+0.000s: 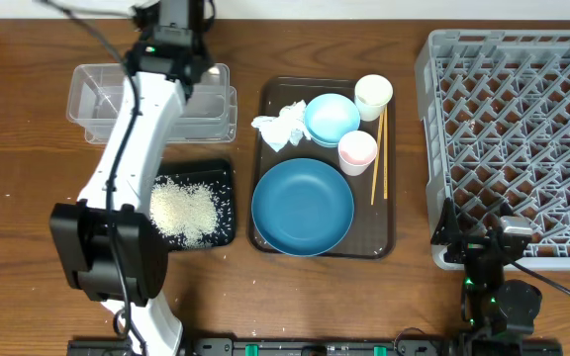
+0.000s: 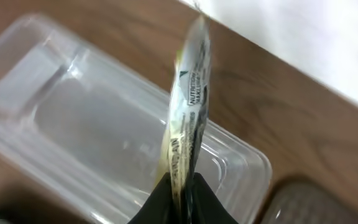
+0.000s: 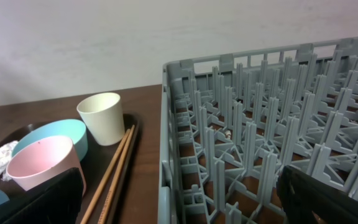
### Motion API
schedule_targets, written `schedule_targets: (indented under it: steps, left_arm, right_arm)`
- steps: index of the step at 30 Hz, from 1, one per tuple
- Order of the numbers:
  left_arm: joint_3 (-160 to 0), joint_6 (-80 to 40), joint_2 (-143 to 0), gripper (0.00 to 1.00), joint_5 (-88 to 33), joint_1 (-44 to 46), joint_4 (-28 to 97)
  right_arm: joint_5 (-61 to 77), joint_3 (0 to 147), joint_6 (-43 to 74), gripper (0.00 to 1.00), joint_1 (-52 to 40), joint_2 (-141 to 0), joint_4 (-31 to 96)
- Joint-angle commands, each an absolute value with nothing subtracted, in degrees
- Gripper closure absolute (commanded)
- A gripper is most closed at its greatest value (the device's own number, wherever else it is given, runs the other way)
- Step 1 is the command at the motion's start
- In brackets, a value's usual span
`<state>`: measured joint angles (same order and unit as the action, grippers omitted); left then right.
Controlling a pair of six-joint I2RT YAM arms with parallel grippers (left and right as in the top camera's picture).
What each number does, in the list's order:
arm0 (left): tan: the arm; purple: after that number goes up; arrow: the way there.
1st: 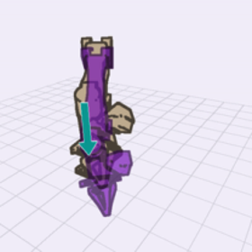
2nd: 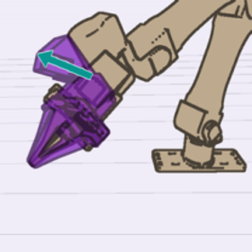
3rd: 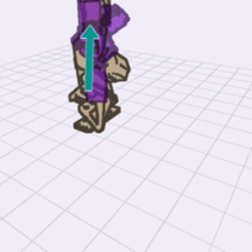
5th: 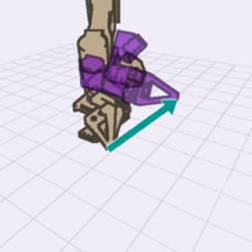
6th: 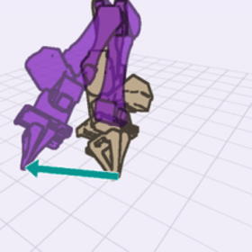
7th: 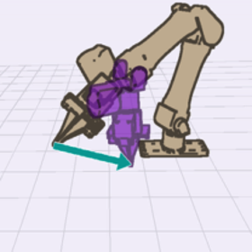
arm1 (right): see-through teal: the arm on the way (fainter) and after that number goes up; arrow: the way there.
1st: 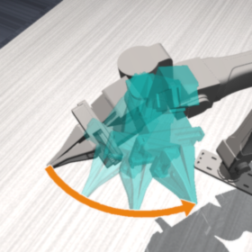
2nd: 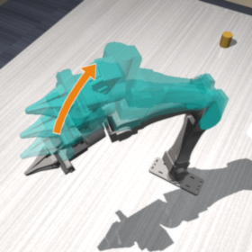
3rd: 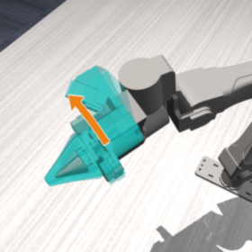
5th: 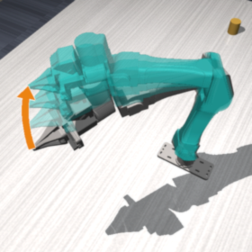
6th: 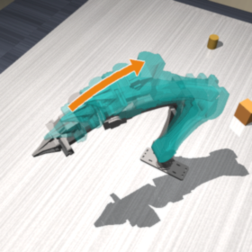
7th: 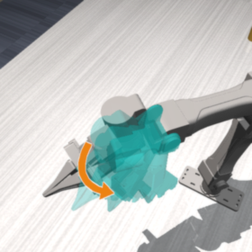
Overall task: Sort waste into correct bins and load items into the dishwasher rack
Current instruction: 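Lift the wrapper with the left gripper and move it over the clear bin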
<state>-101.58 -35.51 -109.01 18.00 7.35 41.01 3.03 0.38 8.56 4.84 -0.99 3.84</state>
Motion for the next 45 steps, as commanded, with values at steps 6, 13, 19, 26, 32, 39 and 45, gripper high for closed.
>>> schedule_targets:
  steps: [6, 13, 19, 26, 32, 39, 45]
  left_arm:
    - [-101.47, -51.62, -109.34, 0.83, 18.92, 6.39, 41.54]
    - [-101.47, -53.60, -109.34, 0.91, 18.98, 6.37, 42.96]
    - [-101.47, -59.70, -109.34, 0.94, 19.25, 6.37, 44.82]
    - [-101.47, -68.29, -109.34, 0.94, 24.51, 6.37, 49.67]
    - [-101.47, -68.90, -109.34, 0.62, 25.80, 6.37, 50.26]
    - [-101.47, -68.86, -109.36, 0.37, 25.06, 6.39, 50.28]
    - [-101.47, -50.30, -109.34, 0.37, 13.06, 6.83, 45.17]
  right_arm:
    - [3.38, 0.32, 8.97, 0.01, 3.36, -0.71, 4.05]
    - [3.38, 0.32, 8.97, 0.01, 3.36, -0.71, 4.05]
    - [3.38, 0.32, 8.97, 0.01, 3.36, -0.71, 4.05]
    - [3.40, 0.32, 8.97, 0.01, 3.36, -0.71, 4.05]
    - [3.40, 0.32, 8.97, 0.01, 3.36, -0.71, 4.05]
    - [3.40, 0.32, 8.97, 0.01, 3.36, -0.71, 4.05]
    - [3.40, 0.32, 8.97, 0.01, 3.36, -0.71, 4.05]
